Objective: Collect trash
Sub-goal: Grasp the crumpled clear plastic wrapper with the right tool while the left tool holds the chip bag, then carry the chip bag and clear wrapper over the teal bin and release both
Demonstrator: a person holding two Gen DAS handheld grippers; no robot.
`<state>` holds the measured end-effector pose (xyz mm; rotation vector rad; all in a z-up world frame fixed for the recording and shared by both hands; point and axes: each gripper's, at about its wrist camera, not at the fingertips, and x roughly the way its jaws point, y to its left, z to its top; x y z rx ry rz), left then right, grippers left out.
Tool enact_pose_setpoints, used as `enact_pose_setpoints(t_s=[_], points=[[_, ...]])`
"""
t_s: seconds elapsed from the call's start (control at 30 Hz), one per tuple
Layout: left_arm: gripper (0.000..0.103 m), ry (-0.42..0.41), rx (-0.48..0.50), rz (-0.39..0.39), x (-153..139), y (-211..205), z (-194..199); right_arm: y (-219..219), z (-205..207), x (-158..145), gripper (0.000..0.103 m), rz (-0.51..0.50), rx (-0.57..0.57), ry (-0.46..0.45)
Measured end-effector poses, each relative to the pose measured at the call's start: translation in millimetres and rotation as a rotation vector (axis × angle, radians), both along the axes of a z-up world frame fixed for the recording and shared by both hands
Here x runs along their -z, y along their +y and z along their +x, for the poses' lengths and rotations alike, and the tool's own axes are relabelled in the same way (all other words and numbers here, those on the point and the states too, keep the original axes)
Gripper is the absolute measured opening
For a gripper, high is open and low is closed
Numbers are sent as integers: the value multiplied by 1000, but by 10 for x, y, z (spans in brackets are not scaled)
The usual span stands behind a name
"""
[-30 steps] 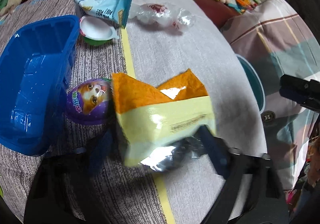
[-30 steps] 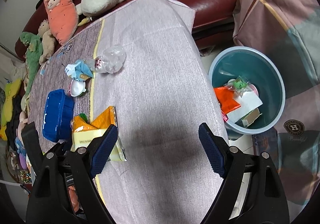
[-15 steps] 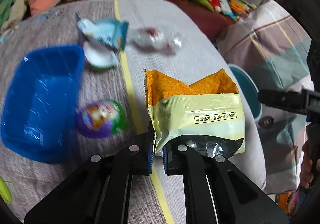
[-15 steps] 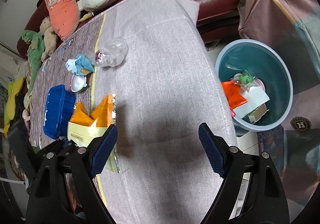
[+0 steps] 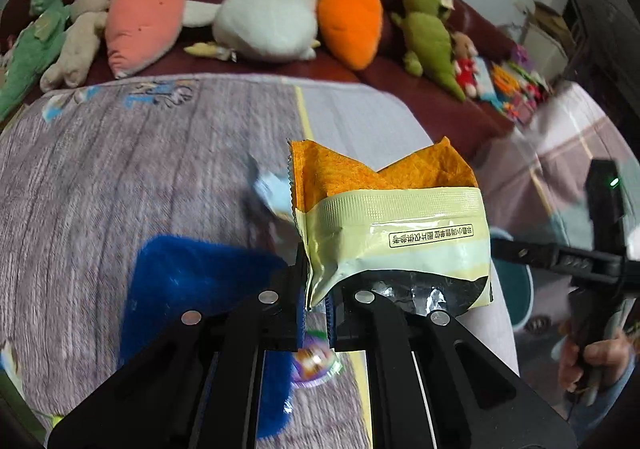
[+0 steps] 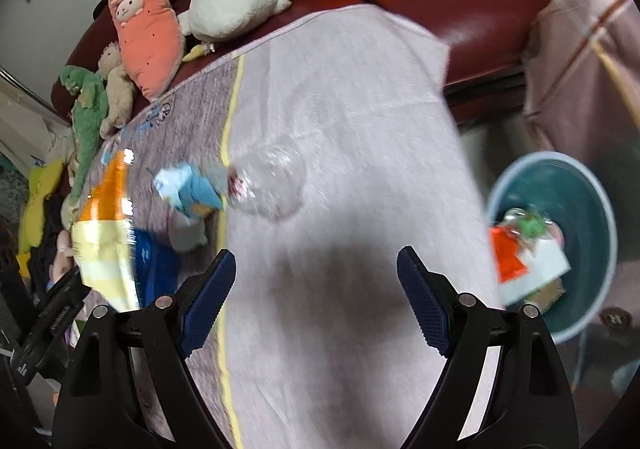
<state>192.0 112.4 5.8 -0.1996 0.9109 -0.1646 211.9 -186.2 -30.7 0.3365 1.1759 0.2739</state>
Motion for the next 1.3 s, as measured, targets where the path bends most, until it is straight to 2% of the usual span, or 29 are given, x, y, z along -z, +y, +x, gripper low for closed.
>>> enact_pose_setpoints(t_s=[0.2, 0.4, 0.43, 0.47, 0.57, 0.6, 0.87, 1.3], points=[[8, 14, -29, -24, 55, 173, 216, 319, 432, 296, 79, 40, -49, 26], [8, 42, -40, -27, 149, 191, 288, 492, 621, 446, 78, 50, -82, 10], [8, 44, -39, -26, 156, 182, 296, 516, 634, 478, 69, 53, -91, 11], [8, 45, -37, -24, 160, 170, 303, 541, 636, 514, 49, 59, -107, 12], [8, 44, -30, -19, 143, 99, 296, 531, 577, 513, 27, 41, -125, 4], [8, 41, -26, -16, 128, 64, 284, 501, 549, 478, 25, 37, -124, -7], [8, 28, 24, -5, 22, -298, 201, -83, 202, 228, 23, 36, -21, -59], [8, 54, 221, 62, 68, -1417, 100, -1364, -443, -234, 23, 47, 215, -173]])
